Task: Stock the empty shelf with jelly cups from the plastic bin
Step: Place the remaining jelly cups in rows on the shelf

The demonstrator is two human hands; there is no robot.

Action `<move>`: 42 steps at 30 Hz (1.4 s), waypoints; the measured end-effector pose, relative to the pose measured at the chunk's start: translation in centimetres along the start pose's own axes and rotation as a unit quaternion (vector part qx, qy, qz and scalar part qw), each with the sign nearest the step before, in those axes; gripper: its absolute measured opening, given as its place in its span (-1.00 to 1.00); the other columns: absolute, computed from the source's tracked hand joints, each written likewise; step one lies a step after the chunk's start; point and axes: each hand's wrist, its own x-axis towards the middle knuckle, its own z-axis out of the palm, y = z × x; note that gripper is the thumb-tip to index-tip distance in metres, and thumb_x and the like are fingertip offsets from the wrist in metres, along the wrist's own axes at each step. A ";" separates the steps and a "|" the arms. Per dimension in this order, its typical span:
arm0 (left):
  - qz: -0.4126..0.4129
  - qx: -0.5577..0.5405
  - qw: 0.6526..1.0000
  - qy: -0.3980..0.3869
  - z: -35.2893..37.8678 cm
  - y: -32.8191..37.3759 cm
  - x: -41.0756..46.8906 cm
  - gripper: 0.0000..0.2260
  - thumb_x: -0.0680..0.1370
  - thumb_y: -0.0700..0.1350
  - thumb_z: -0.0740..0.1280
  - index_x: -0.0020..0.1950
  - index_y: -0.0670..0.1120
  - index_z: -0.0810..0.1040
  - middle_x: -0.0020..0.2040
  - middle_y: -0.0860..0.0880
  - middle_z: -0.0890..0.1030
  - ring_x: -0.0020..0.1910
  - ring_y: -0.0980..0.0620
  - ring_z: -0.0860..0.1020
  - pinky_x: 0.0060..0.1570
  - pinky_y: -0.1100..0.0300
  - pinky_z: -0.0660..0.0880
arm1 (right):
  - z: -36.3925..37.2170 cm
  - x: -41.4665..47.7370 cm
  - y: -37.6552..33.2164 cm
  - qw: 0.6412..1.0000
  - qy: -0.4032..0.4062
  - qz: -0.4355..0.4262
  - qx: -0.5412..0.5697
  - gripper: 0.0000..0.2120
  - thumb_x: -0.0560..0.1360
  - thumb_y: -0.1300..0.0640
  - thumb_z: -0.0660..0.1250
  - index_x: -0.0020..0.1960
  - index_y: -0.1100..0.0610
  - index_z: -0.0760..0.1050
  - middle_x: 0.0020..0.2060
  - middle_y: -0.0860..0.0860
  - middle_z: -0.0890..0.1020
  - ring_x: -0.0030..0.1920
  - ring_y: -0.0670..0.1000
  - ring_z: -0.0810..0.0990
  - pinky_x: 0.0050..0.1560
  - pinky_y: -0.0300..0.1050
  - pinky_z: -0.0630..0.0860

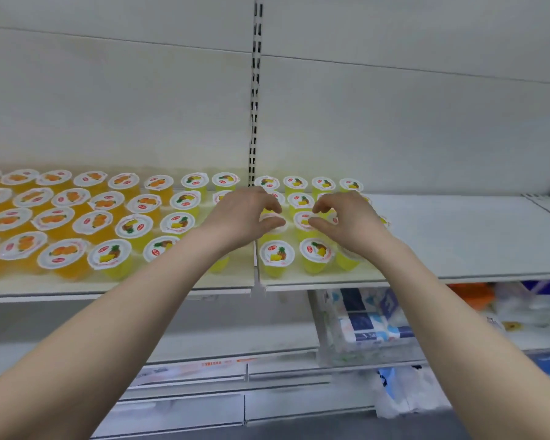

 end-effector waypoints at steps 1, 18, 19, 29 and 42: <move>0.014 -0.006 1.000 0.007 -0.1 0.1 -0.5 -0.75 0.54 0.15 0.32 0.11 0.06 0.60 0.03 0.06 0.56 0.04 0.02 0.50 -0.03 0.10 0.42 | -0.1 -0.7 0.0 1.000 0.026 -0.006 0.007 -0.82 0.48 -0.14 0.36 -0.03 -0.05 0.57 -0.10 -0.13 0.63 0.02 0.04 0.52 0.03 0.02 0.48; 0.096 0.128 0.987 0.008 1.7 0.6 -5.2 -0.53 0.55 0.33 0.12 0.26 0.09 0.56 0.14 0.06 0.60 0.17 -0.05 0.44 0.14 0.06 0.29 | 3.0 -7.4 -2.8 0.989 0.078 0.003 -0.129 -0.62 0.37 -0.08 0.49 0.13 0.05 0.59 0.03 0.02 0.64 0.17 0.17 0.51 0.17 0.11 0.42; 0.101 0.128 0.987 0.012 1.9 0.5 -5.3 -0.52 0.54 0.34 0.12 0.26 0.09 0.56 0.14 0.05 0.60 0.17 -0.05 0.45 0.14 0.05 0.30 | 3.1 -7.4 -2.9 0.988 0.081 0.001 -0.132 -0.62 0.37 -0.08 0.49 0.12 0.05 0.59 0.03 0.02 0.64 0.16 0.16 0.51 0.16 0.10 0.42; 0.111 0.132 0.984 0.050 3.4 0.4 -6.1 -0.52 0.43 0.22 0.39 0.23 -0.02 0.57 0.10 -0.01 0.61 0.14 -0.12 0.49 0.09 -0.02 0.37 | 3.2 -7.6 -2.7 0.983 0.089 -0.006 -0.159 -0.63 0.41 -0.10 0.45 0.15 0.04 0.57 0.05 0.00 0.63 0.17 0.13 0.50 0.18 0.08 0.40; 0.057 0.127 0.975 0.174 0.3 -3.1 -8.4 -0.38 0.28 0.32 0.47 0.21 0.00 0.58 0.12 -0.04 0.60 0.12 -0.15 0.52 0.10 -0.06 0.43 | 2.3 -6.9 -5.2 0.978 0.167 -0.078 -0.100 -0.53 0.41 -0.17 0.25 0.22 0.06 0.55 0.13 0.00 0.60 0.23 0.12 0.49 0.23 0.07 0.37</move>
